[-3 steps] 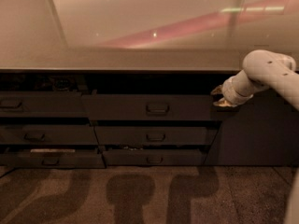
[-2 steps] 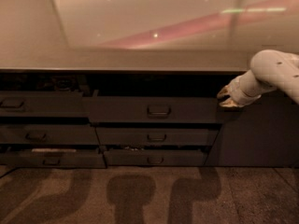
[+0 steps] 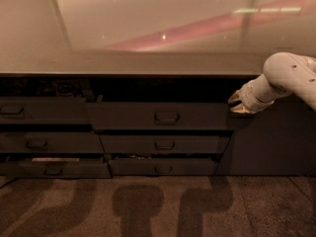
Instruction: Open top drawer
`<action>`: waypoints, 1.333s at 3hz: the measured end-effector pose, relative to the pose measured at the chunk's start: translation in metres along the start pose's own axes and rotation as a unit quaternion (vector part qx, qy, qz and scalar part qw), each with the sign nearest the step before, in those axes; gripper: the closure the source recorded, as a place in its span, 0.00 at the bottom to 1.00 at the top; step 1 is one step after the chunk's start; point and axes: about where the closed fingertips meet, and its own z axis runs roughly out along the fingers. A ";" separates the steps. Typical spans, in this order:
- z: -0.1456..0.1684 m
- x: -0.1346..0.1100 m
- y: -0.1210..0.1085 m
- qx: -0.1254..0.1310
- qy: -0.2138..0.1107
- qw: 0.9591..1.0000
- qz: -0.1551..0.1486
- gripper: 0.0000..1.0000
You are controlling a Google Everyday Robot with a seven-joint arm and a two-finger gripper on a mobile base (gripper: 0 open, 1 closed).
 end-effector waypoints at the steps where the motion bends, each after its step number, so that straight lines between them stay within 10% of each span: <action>1: -0.001 -0.004 0.007 -0.005 -0.011 1.000 -0.001 1.00; 4: -0.006 -0.007 0.013 -0.008 -0.016 1.000 -0.003 1.00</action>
Offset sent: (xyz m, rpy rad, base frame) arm -0.1802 0.0107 -0.0932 0.1982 0.2186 0.1409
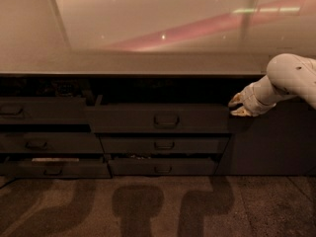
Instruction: Open top drawer
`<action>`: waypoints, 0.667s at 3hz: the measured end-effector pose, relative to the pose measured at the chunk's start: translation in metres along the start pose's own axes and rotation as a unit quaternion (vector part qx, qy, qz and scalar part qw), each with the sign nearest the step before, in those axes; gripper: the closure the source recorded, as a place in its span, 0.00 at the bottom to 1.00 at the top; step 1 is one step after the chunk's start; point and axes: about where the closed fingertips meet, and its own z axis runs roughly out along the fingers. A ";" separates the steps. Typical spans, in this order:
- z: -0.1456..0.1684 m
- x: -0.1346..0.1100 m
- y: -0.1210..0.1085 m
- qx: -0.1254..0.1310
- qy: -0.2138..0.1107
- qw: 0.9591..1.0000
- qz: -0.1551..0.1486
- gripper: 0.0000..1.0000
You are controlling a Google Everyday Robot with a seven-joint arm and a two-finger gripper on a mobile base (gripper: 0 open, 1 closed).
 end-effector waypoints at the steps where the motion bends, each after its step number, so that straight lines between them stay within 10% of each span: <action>1: -0.001 -0.001 0.008 -0.001 -0.002 1.000 -0.002 1.00; 2: -0.003 -0.002 0.007 -0.001 -0.002 1.000 -0.003 1.00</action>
Offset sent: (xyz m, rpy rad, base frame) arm -0.3011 -0.0015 -0.1383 0.0332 0.0502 0.2125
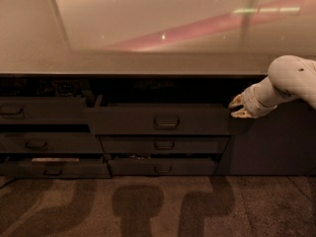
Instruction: Open top drawer
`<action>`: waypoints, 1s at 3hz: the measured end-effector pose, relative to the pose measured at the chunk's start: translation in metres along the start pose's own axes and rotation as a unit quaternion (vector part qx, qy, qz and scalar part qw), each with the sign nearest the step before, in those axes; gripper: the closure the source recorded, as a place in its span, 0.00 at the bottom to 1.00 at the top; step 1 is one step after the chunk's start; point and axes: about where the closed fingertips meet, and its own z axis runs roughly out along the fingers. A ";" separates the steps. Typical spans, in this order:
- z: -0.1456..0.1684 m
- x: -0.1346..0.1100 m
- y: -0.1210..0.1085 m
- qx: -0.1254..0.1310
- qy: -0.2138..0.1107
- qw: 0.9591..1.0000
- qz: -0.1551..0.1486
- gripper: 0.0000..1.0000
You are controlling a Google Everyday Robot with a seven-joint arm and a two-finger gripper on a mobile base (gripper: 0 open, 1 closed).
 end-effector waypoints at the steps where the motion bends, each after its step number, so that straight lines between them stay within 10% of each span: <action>1: -0.001 -0.001 0.008 -0.001 -0.001 1.000 -0.004 1.00; 3: -0.004 -0.002 0.018 -0.003 -0.002 1.000 -0.008 1.00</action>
Offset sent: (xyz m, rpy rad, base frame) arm -0.3324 -0.0165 -0.1667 -0.0655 0.0383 0.2878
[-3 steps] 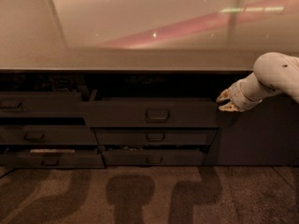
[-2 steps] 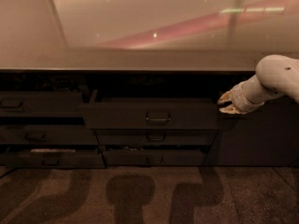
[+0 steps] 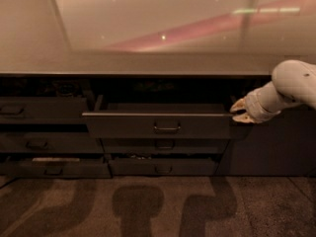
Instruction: Open top drawer
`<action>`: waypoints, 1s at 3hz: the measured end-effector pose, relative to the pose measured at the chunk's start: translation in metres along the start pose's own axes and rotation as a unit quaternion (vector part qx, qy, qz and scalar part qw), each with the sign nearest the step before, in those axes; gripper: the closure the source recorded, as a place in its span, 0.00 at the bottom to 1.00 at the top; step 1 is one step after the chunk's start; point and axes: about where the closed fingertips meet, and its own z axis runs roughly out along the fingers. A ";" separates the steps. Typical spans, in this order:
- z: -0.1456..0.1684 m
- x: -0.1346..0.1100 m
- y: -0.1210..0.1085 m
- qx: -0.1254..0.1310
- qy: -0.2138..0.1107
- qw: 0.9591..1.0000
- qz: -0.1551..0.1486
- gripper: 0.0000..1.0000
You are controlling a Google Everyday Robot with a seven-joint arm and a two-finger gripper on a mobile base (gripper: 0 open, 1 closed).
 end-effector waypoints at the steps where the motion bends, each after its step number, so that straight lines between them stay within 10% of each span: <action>1: -0.004 -0.001 0.008 -0.003 -0.002 1.000 -0.004 1.00; 3: -0.006 -0.003 0.012 -0.004 -0.003 1.000 -0.007 1.00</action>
Offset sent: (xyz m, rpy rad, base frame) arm -0.3493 -0.0536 -0.1725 -0.0521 0.1617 0.3139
